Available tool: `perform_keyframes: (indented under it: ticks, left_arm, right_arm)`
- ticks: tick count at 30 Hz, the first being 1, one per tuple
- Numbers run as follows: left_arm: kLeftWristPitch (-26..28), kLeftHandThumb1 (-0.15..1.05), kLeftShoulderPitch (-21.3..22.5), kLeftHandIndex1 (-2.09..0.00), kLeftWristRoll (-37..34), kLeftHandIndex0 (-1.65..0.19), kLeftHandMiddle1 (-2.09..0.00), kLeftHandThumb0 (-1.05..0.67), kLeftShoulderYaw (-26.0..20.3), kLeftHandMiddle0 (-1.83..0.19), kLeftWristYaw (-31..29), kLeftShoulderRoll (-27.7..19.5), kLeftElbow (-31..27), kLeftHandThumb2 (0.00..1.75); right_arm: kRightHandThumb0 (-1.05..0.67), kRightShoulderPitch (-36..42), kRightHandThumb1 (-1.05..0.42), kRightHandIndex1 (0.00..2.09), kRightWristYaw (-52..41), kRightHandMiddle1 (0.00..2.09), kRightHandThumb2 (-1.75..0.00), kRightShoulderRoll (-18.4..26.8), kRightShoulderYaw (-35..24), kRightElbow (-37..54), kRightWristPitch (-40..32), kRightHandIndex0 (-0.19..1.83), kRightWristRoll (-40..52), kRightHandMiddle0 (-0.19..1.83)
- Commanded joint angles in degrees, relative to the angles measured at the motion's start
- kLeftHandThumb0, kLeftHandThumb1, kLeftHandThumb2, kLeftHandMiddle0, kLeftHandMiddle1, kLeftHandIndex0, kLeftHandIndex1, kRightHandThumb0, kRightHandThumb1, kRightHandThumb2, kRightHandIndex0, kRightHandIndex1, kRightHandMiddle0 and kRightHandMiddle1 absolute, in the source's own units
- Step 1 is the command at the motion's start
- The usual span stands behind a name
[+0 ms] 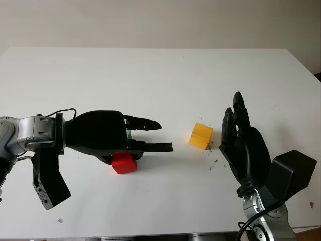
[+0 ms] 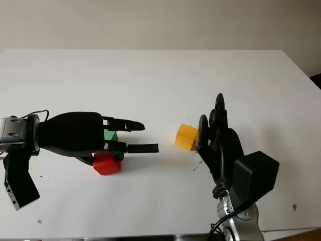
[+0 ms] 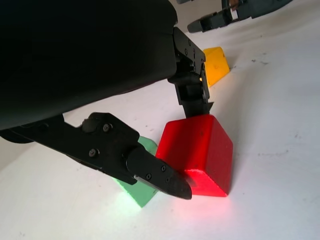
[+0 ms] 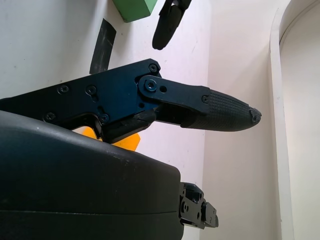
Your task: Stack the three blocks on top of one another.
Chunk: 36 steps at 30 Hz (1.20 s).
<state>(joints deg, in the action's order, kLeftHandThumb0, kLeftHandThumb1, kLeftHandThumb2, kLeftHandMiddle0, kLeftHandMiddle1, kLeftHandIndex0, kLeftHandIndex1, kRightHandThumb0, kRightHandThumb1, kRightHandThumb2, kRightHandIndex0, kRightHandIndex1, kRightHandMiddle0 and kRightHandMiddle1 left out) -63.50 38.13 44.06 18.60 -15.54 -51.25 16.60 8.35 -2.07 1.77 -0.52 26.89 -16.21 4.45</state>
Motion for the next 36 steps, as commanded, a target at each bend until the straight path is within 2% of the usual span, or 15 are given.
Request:
perform_keyframes:
  ticks: [1, 5, 8, 12, 15, 18, 21, 25, 29, 33, 36]
  left_arm:
    - [1.6, 0.93, 0.5, -1.32, -5.5, -0.40, -0.06, -0.34, 0.4, -0.12, -3.6, -0.8, -1.5, 0.05]
    - [5.1, 0.94, 1.8, -1.28, -14.1, -0.41, -0.05, -0.40, 0.4, -0.12, -10.9, -0.5, -3.5, 0.06]
    - [7.5, 0.95, 3.4, -1.30, -17.3, -0.40, -0.06, -0.39, 0.2, -0.13, -15.1, 0.2, -5.5, 0.06]
    - [8.1, 0.94, 7.1, -1.28, -16.8, -0.40, -0.07, -0.37, -0.3, -0.16, -17.1, 1.8, -7.0, 0.05]
    - [7.8, 0.94, 10.4, -1.25, -16.8, -0.40, -0.07, -0.35, 0.4, -0.19, -17.6, 4.2, -5.8, 0.05]
    - [7.3, 0.95, 14.0, -1.35, -15.2, -0.35, -0.06, -0.35, 1.7, -0.18, -19.0, 6.3, -4.6, 0.06]
    - [6.4, 0.94, 17.1, -1.35, -12.1, -0.43, -0.06, -0.42, 3.3, -0.19, -19.6, 8.6, -2.8, 0.05]
    - [4.7, 0.94, 19.7, -1.48, -6.9, -0.36, -0.05, -0.45, 5.0, -0.18, -17.7, 11.7, 0.7, 0.05]
    - [2.6, 0.93, 21.1, -1.57, -1.1, -0.33, -0.06, -0.43, 5.9, -0.19, -12.4, 14.3, 4.5, 0.05]
    - [1.3, 0.93, 22.3, -1.71, 4.8, -0.33, -0.05, -0.39, 7.0, -0.17, -7.2, 15.3, 6.6, 0.05]
    - [0.7, 0.94, 23.0, -1.73, 6.8, -0.31, -0.04, -0.41, 7.9, -0.16, -5.0, 15.7, 8.5, 0.05]
  right_arm:
    - [-0.76, 0.1, -1.05, 0.00, 0.1, 0.01, -0.65, 0.0, -0.2, 0.2, 0.9, -0.19, -0.1, -0.19]
    - [-0.76, -0.1, -1.05, 0.00, 0.3, 0.00, -0.64, 0.0, 0.1, -0.1, 1.0, -0.19, -0.5, -0.19]
    - [-0.76, -0.3, -1.05, 0.00, 0.5, 0.01, -0.64, -0.2, 0.1, -0.4, 1.2, -0.19, -0.5, -0.19]
    - [-0.76, -0.5, -1.05, 0.00, 0.6, 0.02, -0.63, -0.1, 0.0, -0.6, 1.3, -0.19, -0.4, -0.19]
    - [-0.76, -0.7, -1.05, 0.00, 0.5, 0.02, -0.64, 0.0, -0.1, -1.2, 1.8, -0.19, -0.4, -0.19]
    - [-0.76, -1.0, -1.05, 0.00, 0.8, 0.02, -0.63, -0.1, 0.0, -1.6, 1.9, -0.19, -0.6, -0.19]
    - [-0.76, -1.1, -1.05, 0.00, 1.0, 0.03, -0.64, -0.2, 0.0, -1.7, 2.0, -0.19, -0.6, -0.19]
    - [-0.76, -1.1, -1.05, 0.00, 0.9, 0.03, -0.64, -0.2, 0.0, -2.0, 2.6, -0.19, -0.5, -0.19]
    - [-0.76, -1.0, -1.05, 0.00, 1.4, 0.03, -0.63, -0.6, 0.0, -2.0, 2.9, -0.19, -0.4, -0.19]
    - [-0.76, -0.7, -1.05, 0.01, 1.9, 0.04, -0.63, -0.8, 0.3, -1.7, 3.0, -0.19, -0.8, -0.19]
    - [-0.76, -0.6, -1.05, 0.01, 2.0, 0.04, -0.63, -0.8, 0.3, -1.5, 2.7, -0.19, -0.9, -0.19]
